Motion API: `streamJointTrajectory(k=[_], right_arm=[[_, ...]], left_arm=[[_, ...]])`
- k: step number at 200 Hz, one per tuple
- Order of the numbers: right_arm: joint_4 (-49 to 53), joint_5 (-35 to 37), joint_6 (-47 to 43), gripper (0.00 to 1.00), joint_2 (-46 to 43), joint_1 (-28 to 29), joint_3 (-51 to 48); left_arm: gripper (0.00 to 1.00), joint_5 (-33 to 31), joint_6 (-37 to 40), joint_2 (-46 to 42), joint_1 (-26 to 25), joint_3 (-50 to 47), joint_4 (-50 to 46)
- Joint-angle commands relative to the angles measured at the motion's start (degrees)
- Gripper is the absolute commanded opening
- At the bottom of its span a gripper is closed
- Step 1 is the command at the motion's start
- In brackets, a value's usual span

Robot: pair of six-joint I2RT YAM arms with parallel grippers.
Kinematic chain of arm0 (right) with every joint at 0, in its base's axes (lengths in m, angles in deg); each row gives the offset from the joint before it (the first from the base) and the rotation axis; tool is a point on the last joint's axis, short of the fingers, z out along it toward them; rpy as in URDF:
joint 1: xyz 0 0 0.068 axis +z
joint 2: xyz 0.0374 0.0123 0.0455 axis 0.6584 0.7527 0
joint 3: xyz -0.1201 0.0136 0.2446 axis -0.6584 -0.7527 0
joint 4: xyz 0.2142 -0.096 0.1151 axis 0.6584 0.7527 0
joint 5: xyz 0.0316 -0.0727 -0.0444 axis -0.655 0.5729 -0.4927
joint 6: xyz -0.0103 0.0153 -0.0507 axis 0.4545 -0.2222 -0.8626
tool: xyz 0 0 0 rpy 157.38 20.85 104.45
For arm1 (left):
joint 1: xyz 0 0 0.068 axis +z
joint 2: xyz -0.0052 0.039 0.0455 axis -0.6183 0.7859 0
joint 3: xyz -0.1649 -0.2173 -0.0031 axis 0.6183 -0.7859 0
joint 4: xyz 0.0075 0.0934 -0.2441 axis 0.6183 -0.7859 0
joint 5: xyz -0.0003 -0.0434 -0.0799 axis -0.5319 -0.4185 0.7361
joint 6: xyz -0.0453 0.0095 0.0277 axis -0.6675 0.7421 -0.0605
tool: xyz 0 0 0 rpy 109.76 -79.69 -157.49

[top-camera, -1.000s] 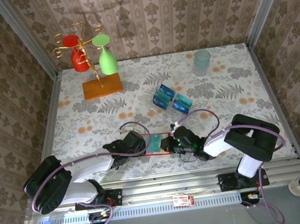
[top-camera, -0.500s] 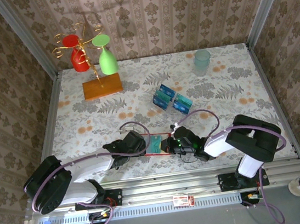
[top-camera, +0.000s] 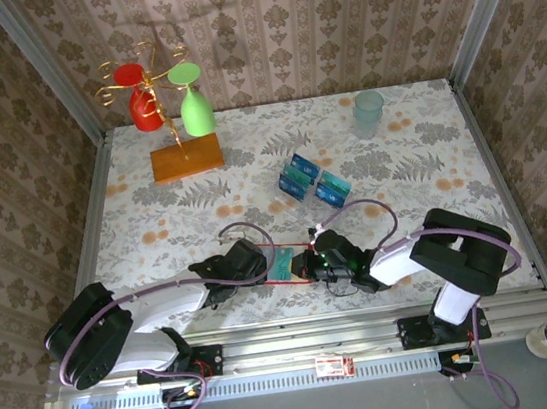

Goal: Put the credit cards into the card holder

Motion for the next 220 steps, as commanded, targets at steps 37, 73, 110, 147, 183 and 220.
streamJointTrajectory(k=[37, 73, 110, 147, 183, 220], right_arm=[[9.62, -3.72, -2.42, 0.02, 5.84, 0.64, 5.61], [19.13, -5.17, -7.17, 0.3, 1.24, -1.12, 8.65], [33.31, -3.25, -13.85, 0.34, -5.5, -2.84, 12.83], [44.21, -1.15, -20.52, 0.24, -5.36, -2.83, 19.45], [45.39, -3.6, -22.27, 0.1, -1.25, -2.59, 24.04], [45.55, -4.77, -22.58, 0.06, 3.12, -1.98, 27.37]], left_arm=[[1.0, 1.06, -1.01, 0.91, -1.02, -0.75, -3.47], [1.0, 0.66, -1.37, -2.72, -0.46, 0.47, -6.56], [1.0, 1.66, -0.44, -6.01, 2.2, 0.44, -8.39], [1.0, 1.93, -0.06, -7.68, 4.61, -0.73, -9.48], [1.0, 1.6, -0.64, -8.6, 5.72, -1.96, -10.79], [1.0, 1.08, -2.48, -8.71, 6.43, -3.18, -12.34]])
